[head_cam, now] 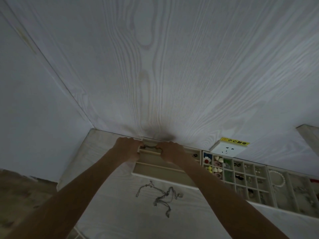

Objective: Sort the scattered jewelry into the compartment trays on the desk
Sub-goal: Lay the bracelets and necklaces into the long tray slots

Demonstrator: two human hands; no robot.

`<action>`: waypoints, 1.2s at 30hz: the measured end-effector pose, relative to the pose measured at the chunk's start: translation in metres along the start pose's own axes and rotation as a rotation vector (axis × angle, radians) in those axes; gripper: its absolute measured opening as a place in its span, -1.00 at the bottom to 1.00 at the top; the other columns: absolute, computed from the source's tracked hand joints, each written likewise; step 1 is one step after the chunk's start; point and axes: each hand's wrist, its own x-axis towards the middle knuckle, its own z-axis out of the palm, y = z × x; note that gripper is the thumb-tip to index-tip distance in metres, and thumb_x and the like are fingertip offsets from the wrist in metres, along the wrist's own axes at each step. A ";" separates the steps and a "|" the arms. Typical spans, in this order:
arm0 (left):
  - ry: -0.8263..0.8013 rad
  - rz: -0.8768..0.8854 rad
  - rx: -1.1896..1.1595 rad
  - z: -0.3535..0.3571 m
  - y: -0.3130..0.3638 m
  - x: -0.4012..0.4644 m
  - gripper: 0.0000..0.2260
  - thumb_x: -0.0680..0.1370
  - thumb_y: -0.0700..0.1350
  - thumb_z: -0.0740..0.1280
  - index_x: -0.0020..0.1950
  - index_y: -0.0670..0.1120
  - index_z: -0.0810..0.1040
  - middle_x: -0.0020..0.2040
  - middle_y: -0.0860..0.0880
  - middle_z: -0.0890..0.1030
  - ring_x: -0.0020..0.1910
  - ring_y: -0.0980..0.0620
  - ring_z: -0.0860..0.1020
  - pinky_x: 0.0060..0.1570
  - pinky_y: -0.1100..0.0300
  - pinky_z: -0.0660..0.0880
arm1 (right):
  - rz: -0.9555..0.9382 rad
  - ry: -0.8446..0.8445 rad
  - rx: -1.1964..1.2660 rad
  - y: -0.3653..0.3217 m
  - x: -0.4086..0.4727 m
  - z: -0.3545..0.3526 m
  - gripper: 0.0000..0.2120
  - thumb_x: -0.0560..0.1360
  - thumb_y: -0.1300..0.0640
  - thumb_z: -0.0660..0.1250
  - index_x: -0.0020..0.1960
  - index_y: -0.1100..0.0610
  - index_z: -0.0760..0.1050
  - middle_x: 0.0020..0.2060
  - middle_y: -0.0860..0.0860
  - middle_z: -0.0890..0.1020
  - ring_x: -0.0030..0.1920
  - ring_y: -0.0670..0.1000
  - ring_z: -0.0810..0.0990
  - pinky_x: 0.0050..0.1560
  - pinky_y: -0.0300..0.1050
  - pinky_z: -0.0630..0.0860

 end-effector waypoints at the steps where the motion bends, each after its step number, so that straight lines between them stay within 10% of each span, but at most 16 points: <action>1: -0.001 -0.001 -0.004 -0.001 0.000 0.000 -0.56 0.51 -0.01 0.25 0.40 0.15 0.34 0.21 -0.04 0.55 0.17 -0.04 0.51 0.10 0.16 0.37 | 0.003 -0.005 0.005 0.000 0.000 0.000 -0.58 0.56 0.18 0.09 0.39 -0.06 0.34 0.29 0.05 0.46 0.24 0.10 0.47 0.19 -0.08 0.38; 21: -0.012 -0.021 -0.007 0.015 0.010 -0.010 -0.51 0.58 0.01 0.13 0.51 0.11 0.12 0.19 -0.09 0.56 0.13 -0.09 0.53 -0.01 0.17 0.35 | 0.011 -0.061 -0.024 0.021 -0.018 0.004 -0.46 0.56 0.23 0.08 0.50 -0.07 0.15 0.47 -0.01 0.23 0.42 0.03 0.29 0.35 -0.09 0.26; 30: -0.019 -0.067 -0.146 0.015 0.010 -0.007 -0.51 0.55 0.01 0.19 0.47 0.11 0.19 0.20 -0.09 0.54 0.14 -0.09 0.51 -0.01 0.17 0.33 | 0.088 0.039 0.154 0.063 -0.030 0.005 -0.49 0.53 0.25 0.09 0.42 -0.13 0.29 0.31 0.02 0.48 0.07 0.04 0.55 -0.01 -0.19 0.44; 34: 0.169 -0.115 -0.343 0.018 0.006 -0.015 -0.58 0.52 0.05 0.26 0.37 0.09 0.33 -0.06 -0.02 0.59 -0.09 -0.03 0.56 -0.12 0.19 0.38 | 0.043 0.139 0.051 0.072 -0.072 -0.001 -0.59 0.58 0.18 0.08 0.37 -0.12 0.34 0.07 0.07 0.62 -0.42 -0.14 0.41 -0.43 -0.27 0.28; 36: 0.328 -0.163 -0.482 0.021 0.008 -0.032 -0.68 0.52 0.06 0.28 0.27 0.10 0.43 -0.19 0.04 0.54 -0.22 0.03 0.52 -0.20 0.20 0.39 | -0.025 0.185 0.036 0.070 -0.094 0.008 -0.64 0.57 0.14 0.12 0.33 -0.10 0.40 0.04 0.05 0.64 -0.32 -0.06 0.52 -0.31 -0.22 0.39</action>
